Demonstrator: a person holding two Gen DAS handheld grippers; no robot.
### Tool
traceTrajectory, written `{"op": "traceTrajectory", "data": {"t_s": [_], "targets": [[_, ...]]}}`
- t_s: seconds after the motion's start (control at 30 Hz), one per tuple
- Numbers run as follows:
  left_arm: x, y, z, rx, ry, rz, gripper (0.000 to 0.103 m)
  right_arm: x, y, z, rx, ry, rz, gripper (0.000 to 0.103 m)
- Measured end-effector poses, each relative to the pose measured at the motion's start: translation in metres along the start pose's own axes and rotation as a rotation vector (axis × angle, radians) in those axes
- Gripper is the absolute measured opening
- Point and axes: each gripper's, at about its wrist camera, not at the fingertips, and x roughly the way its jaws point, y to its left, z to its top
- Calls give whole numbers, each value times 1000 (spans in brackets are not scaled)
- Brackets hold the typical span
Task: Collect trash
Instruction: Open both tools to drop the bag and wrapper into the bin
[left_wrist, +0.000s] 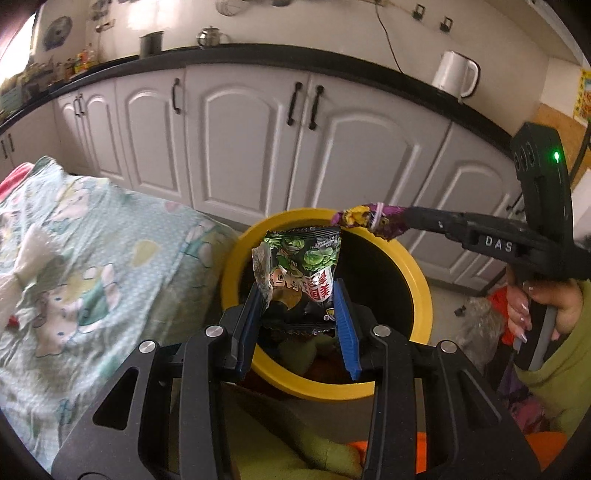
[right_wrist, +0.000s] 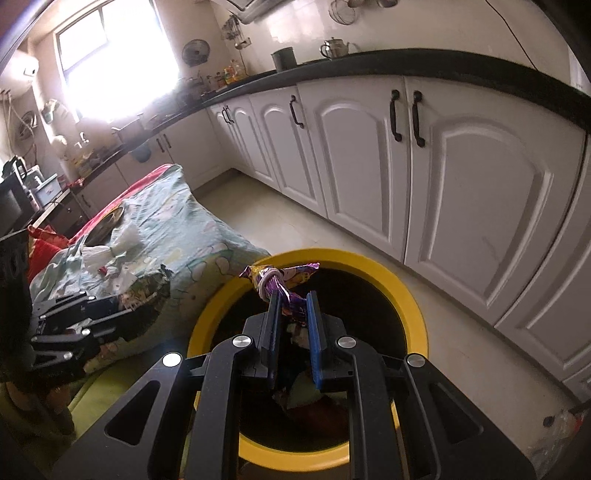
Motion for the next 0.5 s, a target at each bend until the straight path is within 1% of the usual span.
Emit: {"op": "traceTrajectory", "data": {"t_s": [0.1,0.17,0.2,0.23,0.27,0.3,0.33,0.37,0.4,0.43,0.47,0.5], "targets": [[7,-7,-1,19,9,-6,31,1,-4,-2,9,5,0,14],[10,-10,0,29,11,-6,34,2,-6,-2,16,10,7,15],[11,-9,0,29,10,-1,43,3,-6,-1,19,9,5,15],[10,-8,1,26,8,5,54,3,-7,-1,25,8,2,21],[9,-5,0,18,3,10,57,3,-9,0,41,7,5,31],[9,-3,0,10,1,14,61,3,-10,0,48,3,3,34],[7,2,-1,-8,-2,24,64,3,-10,0,53,-1,-1,37],[6,5,-1,-17,-5,30,68,3,-11,0,55,-2,-2,37],[4,11,-2,-37,-10,43,73,3,-12,1,59,-3,-3,38],[2,15,-3,-47,-13,50,76,3,-12,1,67,-5,-4,43],[-1,19,-3,-55,-18,61,77,3,-12,1,72,-9,-4,45],[-4,22,-4,-63,-26,75,81,3,-11,1,75,-12,-3,45]]}}
